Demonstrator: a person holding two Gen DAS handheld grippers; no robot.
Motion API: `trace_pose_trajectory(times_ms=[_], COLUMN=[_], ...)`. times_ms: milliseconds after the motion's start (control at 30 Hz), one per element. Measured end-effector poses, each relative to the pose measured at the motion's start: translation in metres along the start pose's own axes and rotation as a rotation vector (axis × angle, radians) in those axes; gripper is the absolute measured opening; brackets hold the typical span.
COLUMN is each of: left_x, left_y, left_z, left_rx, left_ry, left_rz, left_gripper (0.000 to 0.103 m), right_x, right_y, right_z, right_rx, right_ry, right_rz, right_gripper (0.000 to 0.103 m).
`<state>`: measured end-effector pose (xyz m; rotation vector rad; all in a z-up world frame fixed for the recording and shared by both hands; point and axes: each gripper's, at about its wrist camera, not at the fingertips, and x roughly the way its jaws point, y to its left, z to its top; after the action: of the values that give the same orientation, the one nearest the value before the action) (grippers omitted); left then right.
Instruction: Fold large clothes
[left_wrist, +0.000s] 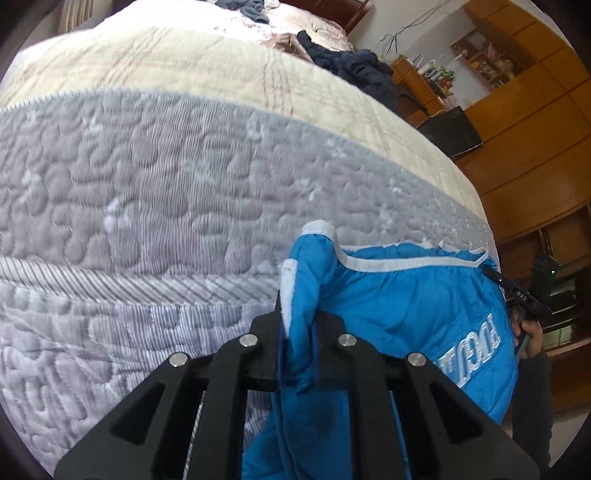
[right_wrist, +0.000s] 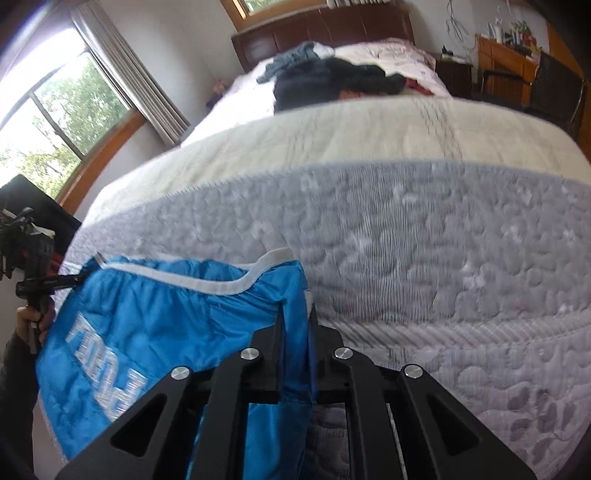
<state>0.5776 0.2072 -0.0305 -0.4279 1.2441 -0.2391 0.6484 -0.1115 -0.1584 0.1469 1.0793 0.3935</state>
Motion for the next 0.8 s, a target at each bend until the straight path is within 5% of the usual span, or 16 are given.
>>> trace_pose_trajectory(times_ms=[133, 200, 267, 300, 400, 467, 567, 700, 800], left_x=[0.001, -0.024, -0.055, -0.072, -0.106, -0.106, -0.087, -0.038, -0.019], left_y=[0.004, 0.0, -0.006, -0.012, -0.05, -0.067, -0.074, -0.049, -0.035], left_z=[-0.005, -0.007, -0.009, -0.013, -0.034, -0.043, -0.051, -0.06, -0.063], left_rx=[-0.003, -0.002, -0.023, -0.019, 0.079, 0.139, 0.144, 0.084, 0.055], left_ry=[0.009, -0.027, -0.093, -0.132, -0.175, -0.185, -0.118, -0.005, -0.021], left_rz=[0.011, 0.065, 0.125, 0.14, 0.055, 0.091, 0.015, 0.047, 0.042], left_gripper=[0.016, 0.025, 0.05, 0.051, 0.051, 0.053, 0.051, 0.046, 0.042], right_x=[0.012, 0.002, -0.031, -0.046, -0.088, -0.097, -0.088, -0.054, -0.024], right_y=[0.002, 0.004, 0.012, 0.014, 0.025, 0.041, 0.061, 0.069, 0.055], right_z=[-0.009, -0.006, -0.003, -0.003, -0.01, -0.022, -0.04, -0.05, -0.061], right_rx=[-0.024, -0.025, -0.058, -0.061, -0.042, -0.058, -0.061, -0.079, -0.065], right_ry=[0.019, 0.02, -0.04, -0.072, -0.123, -0.121, -0.076, 0.019, 0.078], right_rz=[-0.024, -0.046, -0.088, -0.091, -0.023, 0.033, 0.107, 0.057, 0.011], right_gripper=[0.016, 0.031, 0.045, 0.046, 0.047, 0.047, 0.043, 0.039, 0.029])
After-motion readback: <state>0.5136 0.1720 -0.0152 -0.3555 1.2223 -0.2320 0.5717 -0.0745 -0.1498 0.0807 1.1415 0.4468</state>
